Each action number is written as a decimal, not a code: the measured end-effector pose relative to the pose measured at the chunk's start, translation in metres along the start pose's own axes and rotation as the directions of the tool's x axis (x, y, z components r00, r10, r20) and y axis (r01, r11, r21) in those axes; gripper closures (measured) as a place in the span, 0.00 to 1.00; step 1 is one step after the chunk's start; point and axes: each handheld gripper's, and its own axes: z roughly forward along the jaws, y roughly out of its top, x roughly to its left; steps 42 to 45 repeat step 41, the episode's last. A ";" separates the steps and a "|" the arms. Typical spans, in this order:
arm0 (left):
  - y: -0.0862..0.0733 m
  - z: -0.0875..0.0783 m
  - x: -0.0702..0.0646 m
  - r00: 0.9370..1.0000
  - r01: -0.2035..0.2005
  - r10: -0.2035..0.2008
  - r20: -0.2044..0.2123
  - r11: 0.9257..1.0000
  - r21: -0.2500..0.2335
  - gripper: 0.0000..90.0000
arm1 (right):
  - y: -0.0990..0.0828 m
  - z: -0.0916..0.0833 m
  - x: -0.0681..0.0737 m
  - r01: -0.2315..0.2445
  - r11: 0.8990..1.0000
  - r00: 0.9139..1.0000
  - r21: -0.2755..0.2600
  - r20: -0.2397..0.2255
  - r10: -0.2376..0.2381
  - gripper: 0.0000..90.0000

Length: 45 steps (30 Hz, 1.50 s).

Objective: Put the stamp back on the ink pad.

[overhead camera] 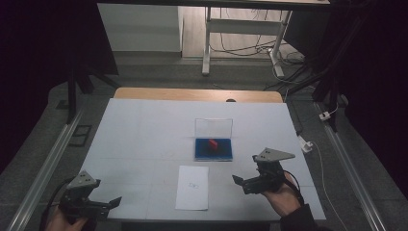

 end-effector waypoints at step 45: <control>0.001 0.000 0.000 1.000 0.000 0.000 -0.003 1.000 -0.002 0.02 | -0.070 -0.056 -0.013 -0.150 0.983 0.975 0.105 0.183 0.129 0.00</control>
